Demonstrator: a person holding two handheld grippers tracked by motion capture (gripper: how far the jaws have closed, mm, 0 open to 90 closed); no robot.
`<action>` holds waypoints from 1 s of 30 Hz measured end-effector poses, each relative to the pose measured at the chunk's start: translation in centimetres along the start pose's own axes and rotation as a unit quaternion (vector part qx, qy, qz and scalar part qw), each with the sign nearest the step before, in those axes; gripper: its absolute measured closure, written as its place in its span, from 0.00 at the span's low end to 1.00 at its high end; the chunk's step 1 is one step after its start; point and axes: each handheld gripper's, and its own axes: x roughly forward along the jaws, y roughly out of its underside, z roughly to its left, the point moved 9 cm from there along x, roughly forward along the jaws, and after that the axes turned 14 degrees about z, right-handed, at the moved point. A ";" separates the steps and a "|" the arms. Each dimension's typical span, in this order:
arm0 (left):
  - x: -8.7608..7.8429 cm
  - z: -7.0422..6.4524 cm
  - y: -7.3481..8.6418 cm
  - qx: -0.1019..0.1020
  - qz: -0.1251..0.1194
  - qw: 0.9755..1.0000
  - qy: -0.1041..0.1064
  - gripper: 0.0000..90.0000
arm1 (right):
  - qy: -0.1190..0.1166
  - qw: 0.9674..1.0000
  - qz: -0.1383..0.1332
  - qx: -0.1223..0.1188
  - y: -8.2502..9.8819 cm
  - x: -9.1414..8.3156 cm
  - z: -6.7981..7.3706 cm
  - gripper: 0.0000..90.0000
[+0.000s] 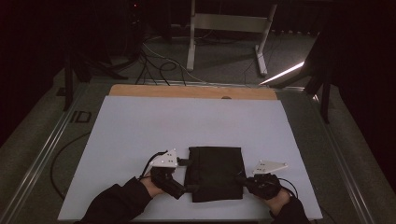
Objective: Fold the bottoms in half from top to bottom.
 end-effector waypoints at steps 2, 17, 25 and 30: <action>0.0 0.0 0.1 -0.001 0.001 1.000 -0.001 0.08 | -0.005 1.000 0.006 0.007 0.2 0.2 0.0 1.00; -0.2 0.3 0.1 -0.005 -0.005 1.000 -0.010 0.08 | -0.015 0.999 0.032 0.013 2.0 0.2 1.3 1.00; -0.2 0.3 0.1 -0.004 -0.002 1.000 -0.008 0.08 | -0.017 1.000 0.024 0.001 1.6 -0.1 1.6 0.99; -0.1 0.4 0.2 -0.006 0.000 1.000 -0.007 0.07 | -0.011 1.000 -0.005 0.001 0.6 -0.7 1.2 0.94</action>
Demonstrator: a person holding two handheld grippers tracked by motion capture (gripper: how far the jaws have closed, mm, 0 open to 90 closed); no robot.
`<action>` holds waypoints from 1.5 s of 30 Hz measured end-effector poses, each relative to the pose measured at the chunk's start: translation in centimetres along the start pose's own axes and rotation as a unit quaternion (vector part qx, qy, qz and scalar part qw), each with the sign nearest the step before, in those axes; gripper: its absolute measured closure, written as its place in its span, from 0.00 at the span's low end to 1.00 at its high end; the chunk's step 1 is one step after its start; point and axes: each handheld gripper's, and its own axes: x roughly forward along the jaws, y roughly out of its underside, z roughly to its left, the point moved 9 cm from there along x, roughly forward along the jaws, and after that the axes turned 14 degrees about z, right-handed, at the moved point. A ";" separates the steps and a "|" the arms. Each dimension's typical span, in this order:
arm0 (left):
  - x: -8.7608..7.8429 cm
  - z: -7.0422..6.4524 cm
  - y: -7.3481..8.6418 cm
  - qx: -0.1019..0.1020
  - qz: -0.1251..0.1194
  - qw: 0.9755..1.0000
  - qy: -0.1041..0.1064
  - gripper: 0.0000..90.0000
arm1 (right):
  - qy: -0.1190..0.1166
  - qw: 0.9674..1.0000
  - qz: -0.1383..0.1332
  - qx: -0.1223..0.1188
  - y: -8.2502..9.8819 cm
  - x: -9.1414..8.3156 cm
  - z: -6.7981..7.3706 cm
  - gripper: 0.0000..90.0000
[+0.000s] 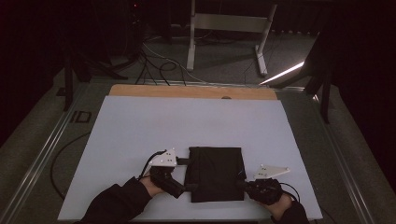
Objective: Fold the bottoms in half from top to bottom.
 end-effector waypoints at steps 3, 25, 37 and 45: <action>0.0 0.0 0.0 -0.002 0.001 1.000 0.000 0.06 | 0.006 1.000 -0.012 0.003 -0.5 -0.2 -0.5 0.91; -0.9 1.1 -0.9 -0.017 0.006 1.000 -0.019 0.00 | 0.024 0.998 -0.057 0.009 -4.5 -0.3 -2.0 0.33; -1.4 1.4 -1.5 -0.026 0.013 0.999 -0.035 0.00 | 0.037 0.996 -0.075 0.025 -5.9 -1.1 -2.2 0.10; -1.6 1.8 -2.0 -0.047 0.021 0.997 -0.057 0.00 | 0.063 0.994 -0.082 0.024 -6.9 -1.7 -2.9 0.10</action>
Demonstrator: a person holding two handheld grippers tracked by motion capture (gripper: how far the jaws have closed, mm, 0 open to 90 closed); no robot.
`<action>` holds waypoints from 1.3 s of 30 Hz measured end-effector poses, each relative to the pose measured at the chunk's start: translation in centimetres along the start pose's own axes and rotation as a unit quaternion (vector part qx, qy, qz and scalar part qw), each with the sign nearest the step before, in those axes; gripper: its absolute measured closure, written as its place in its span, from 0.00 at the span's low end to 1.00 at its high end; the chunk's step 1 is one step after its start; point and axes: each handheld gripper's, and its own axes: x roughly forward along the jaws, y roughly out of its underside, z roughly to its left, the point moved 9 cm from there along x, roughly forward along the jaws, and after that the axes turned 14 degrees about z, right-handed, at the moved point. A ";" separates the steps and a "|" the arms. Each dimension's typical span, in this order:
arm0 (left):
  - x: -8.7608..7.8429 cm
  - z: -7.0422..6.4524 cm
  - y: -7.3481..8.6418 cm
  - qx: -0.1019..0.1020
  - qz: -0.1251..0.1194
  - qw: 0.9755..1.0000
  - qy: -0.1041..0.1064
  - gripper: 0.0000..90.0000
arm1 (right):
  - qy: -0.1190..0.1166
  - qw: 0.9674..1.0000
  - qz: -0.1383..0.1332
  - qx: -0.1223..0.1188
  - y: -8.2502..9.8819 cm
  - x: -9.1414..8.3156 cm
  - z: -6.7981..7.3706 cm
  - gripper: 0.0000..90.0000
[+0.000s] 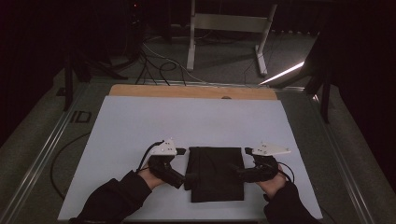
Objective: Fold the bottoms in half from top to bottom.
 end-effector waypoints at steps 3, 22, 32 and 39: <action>0.2 0.3 -0.4 -0.020 0.009 0.999 -0.026 0.00 | 0.021 1.000 -0.011 0.004 -0.8 -0.2 -0.3 0.10; 3.2 2.3 0.7 -0.087 0.030 0.994 -0.065 0.00 | 0.044 0.998 0.013 0.031 1.4 1.9 -2.1 0.10; 5.0 3.7 1.7 -0.116 0.057 0.990 -0.060 0.00 | 0.035 0.998 0.024 0.045 2.4 2.7 -3.8 0.10; 6.1 4.3 2.2 -0.136 0.074 0.986 -0.057 0.00 | 0.030 0.997 0.045 0.054 3.0 3.7 -4.3 0.10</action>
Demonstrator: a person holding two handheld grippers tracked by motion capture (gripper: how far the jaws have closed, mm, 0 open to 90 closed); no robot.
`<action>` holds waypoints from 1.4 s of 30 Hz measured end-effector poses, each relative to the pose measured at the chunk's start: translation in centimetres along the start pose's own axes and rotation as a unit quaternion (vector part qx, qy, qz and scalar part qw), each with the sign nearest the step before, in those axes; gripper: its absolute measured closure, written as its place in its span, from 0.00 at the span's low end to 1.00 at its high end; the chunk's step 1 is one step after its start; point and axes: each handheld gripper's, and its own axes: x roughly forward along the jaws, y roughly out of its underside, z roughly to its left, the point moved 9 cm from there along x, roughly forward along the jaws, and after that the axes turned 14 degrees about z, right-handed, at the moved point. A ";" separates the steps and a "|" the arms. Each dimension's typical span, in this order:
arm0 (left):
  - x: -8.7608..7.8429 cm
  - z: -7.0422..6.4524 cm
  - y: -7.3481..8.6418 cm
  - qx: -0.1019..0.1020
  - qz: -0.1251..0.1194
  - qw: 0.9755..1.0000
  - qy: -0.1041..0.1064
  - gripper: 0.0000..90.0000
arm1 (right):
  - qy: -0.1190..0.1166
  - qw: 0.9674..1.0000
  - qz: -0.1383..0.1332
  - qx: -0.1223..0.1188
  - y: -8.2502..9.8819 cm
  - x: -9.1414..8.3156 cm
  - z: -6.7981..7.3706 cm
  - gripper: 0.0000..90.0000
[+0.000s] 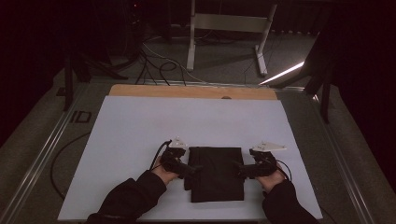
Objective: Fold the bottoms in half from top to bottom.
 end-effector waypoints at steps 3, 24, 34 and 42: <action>0.3 0.1 0.1 -0.004 0.009 1.000 0.007 0.00 | 0.002 1.000 0.007 0.001 0.2 0.3 -0.2 0.10; 1.8 0.3 0.0 -0.034 0.018 0.999 0.026 0.09 | -0.012 0.997 0.064 0.041 1.3 2.9 -0.3 0.13; 1.8 0.1 0.1 -0.045 0.017 0.999 0.024 0.31 | 0.004 0.997 0.072 0.038 1.4 3.3 0.2 0.25; 2.0 -0.2 0.2 -0.047 0.018 0.998 0.030 0.50 | 0.016 0.996 0.076 0.041 1.4 3.2 0.3 0.40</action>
